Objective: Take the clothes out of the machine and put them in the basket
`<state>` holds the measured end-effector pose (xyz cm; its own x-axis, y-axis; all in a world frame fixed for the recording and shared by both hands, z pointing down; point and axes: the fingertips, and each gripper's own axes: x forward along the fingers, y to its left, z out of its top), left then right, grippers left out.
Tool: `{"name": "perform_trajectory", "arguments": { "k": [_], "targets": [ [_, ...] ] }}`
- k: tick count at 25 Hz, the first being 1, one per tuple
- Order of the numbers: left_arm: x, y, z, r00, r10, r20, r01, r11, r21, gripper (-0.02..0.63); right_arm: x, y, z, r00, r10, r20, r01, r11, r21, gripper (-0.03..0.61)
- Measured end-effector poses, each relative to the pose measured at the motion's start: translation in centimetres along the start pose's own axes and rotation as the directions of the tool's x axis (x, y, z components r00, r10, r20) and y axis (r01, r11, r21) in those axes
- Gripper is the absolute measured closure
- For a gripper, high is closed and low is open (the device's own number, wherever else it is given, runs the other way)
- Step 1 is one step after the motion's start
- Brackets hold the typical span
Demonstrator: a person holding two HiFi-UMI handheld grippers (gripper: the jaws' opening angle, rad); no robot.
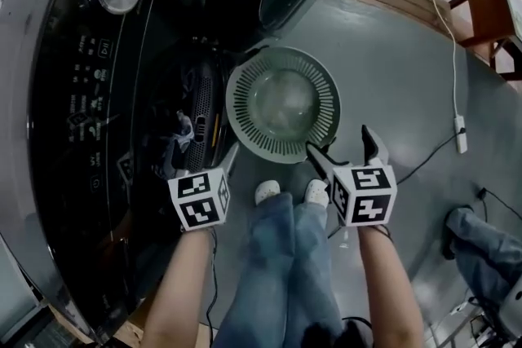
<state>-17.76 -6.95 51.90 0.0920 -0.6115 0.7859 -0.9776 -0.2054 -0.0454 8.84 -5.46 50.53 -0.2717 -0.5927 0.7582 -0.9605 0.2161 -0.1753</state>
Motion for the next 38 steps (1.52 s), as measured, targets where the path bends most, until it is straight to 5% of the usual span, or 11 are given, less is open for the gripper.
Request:
{"name": "perform_trajectory", "arguments": {
  "k": [7,20,22,24,26,27,30,38],
  "targets": [
    [3.1,4.4,-3.8,0.985,0.158,-0.075,-0.159,0.987,-0.008,0.049,5.0,1.4,-3.0,0.998,0.029,-0.054,-0.029,0.999,-0.013,0.060],
    [8.1,10.6,-7.3,0.933,0.329,-0.146,-0.335,0.942,-0.015,0.072,9.4,4.8,-6.2,0.986,0.113,-0.125,-0.120,0.991,-0.051,0.064],
    [8.7,11.0,-7.7,0.926,0.337,-0.168,-0.345,0.938,-0.023,0.129,9.9,5.2,-6.4,0.985,0.124,-0.123,-0.132,0.989,-0.063,0.064],
    [9.0,11.3,-8.7,0.916,0.334,-0.220,-0.352,0.935,-0.047,0.263,10.4,5.4,-6.8,0.984,0.129,-0.124,-0.139,0.988,-0.070,0.064],
    [8.7,11.6,-9.6,0.902,0.341,-0.265,-0.370,0.926,-0.067,0.502,10.4,5.4,-6.9,0.983,0.133,-0.123,-0.142,0.988,-0.066,0.066],
    [8.4,11.7,-9.9,0.898,0.345,-0.273,-0.378,0.923,-0.076,0.540,10.3,5.3,-6.8,0.984,0.134,-0.121,-0.142,0.988,-0.062,0.067],
    [6.8,11.8,-10.1,0.894,0.352,-0.277,-0.391,0.915,-0.100,0.555,9.8,4.6,-6.6,0.986,0.128,-0.110,-0.134,0.989,-0.053,0.074],
    [4.3,6.4,-8.2,0.961,0.195,-0.197,-0.237,0.946,-0.219,0.558,7.0,2.2,-6.0,0.990,0.102,-0.093,-0.106,0.994,-0.031,0.095]
  ]
}}
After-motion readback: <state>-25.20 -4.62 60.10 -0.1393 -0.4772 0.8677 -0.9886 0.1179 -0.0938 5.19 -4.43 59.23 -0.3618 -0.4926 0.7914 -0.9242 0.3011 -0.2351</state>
